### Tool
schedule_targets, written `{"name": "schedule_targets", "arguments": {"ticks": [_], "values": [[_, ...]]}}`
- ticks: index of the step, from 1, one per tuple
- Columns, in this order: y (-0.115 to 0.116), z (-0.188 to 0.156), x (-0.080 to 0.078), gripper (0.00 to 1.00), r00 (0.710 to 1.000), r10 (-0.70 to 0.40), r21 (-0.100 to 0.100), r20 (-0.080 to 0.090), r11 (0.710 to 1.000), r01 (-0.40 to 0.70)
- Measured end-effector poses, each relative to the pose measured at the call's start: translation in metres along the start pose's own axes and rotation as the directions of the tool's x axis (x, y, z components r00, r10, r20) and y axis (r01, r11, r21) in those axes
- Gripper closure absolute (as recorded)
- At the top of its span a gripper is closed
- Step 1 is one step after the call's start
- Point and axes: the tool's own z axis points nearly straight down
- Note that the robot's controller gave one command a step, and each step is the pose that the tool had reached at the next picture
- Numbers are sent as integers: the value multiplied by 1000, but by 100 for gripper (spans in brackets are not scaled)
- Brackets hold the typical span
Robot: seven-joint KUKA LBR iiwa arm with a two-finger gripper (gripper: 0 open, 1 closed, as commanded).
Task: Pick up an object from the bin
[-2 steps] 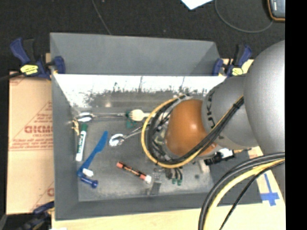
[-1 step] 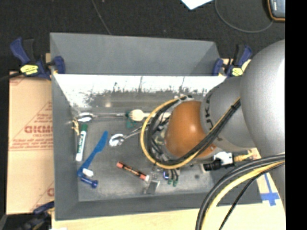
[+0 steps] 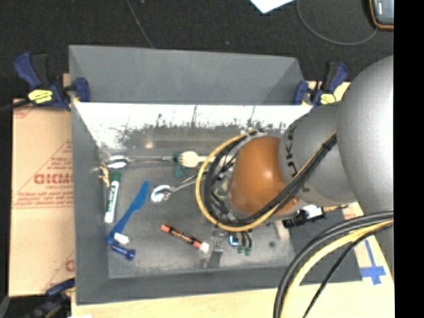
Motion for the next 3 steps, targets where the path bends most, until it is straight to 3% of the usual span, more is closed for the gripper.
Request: {"name": "schedule_targets", "arguments": {"ticks": [1,2,3], "values": [[3,0,5,0,994,111,-5,4,994,-111],[-1,0,-1,100,1000,6,0,5,1000,-6],[-1,-1,-1,100,1000,6,0,5,1000,-6]]}}
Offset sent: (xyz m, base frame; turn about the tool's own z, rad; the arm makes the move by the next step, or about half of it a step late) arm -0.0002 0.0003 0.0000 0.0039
